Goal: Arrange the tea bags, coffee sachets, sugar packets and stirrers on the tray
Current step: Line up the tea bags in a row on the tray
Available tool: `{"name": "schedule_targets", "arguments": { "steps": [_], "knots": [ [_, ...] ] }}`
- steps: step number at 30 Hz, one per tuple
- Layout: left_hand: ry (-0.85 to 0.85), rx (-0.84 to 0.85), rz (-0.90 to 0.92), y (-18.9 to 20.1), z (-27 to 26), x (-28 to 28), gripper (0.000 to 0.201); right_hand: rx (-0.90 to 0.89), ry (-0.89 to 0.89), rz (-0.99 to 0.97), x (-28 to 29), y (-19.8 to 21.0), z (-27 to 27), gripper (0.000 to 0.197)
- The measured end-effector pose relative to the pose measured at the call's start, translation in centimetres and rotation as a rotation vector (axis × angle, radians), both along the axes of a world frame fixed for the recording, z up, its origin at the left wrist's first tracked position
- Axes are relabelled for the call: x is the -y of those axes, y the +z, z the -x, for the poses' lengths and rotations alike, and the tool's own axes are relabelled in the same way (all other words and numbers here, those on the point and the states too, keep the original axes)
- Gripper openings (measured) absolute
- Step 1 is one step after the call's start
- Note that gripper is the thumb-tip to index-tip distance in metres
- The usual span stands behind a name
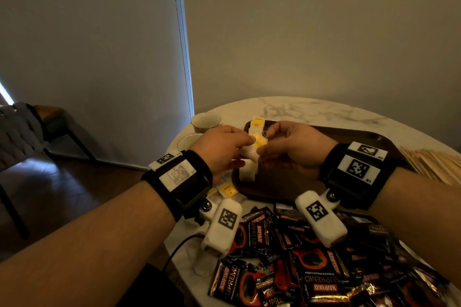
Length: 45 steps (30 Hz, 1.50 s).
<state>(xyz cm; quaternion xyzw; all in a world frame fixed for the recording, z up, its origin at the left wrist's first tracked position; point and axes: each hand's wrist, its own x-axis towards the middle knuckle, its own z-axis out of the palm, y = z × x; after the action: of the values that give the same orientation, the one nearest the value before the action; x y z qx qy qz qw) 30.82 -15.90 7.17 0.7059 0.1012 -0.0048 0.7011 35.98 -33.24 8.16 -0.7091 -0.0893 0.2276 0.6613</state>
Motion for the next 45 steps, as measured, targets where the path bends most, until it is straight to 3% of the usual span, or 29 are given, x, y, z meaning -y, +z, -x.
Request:
{"name": "schedule_targets", "arguments": {
  "steps": [4, 7, 12, 17, 26, 29, 33, 36, 40, 45],
  "knots": [
    [0.04, -0.088, 0.034, 0.2, 0.0, -0.2, 0.009, -0.122, 0.082, 0.176, -0.3, -2.0, -0.6, 0.027],
    [0.049, -0.119, 0.014, 0.2, 0.0, -0.2, 0.012, -0.176, 0.116, 0.262, -0.9, -3.0, -0.8, 0.022],
    [-0.039, -0.134, -0.055, 0.2, -0.3, 0.2, 0.044, -0.169, 0.121, 0.324, -1.7, -4.0, -1.0, 0.013],
    [-0.037, -0.128, -0.11, 0.0, -0.4, 0.0, 0.022, -0.103, 0.11, 0.397, -1.9, -3.0, -1.0, 0.003],
    [-0.036, -0.145, -0.126, -0.4, -0.6, 0.1, 0.026, -0.201, 0.033, 0.378, -0.2, -2.6, -0.9, 0.017],
    [-0.032, -0.166, -0.136, -0.2, -0.6, 0.6, 0.018, -0.258, 0.042, 0.319, -0.4, -2.8, -0.4, 0.02],
    [-0.027, -0.17, -0.165, -0.2, -0.8, 1.1, 0.029, -0.285, 0.046, 0.29, -0.6, -2.8, -0.2, 0.021],
    [-0.007, -0.174, -0.163, 0.0, -0.9, 1.2, 0.016, -0.257, 0.017, 0.295, -0.2, -2.5, -0.7, 0.02],
    [0.02, -0.163, -0.139, 0.6, -1.4, 1.7, 0.015, -0.237, -0.09, 0.257, 0.2, -2.4, -1.7, 0.019],
    [-0.002, -0.192, -0.224, 0.8, -2.0, 2.6, 0.015, -0.277, -0.07, 0.2, -0.2, -3.1, -2.1, 0.021]
  ]
}}
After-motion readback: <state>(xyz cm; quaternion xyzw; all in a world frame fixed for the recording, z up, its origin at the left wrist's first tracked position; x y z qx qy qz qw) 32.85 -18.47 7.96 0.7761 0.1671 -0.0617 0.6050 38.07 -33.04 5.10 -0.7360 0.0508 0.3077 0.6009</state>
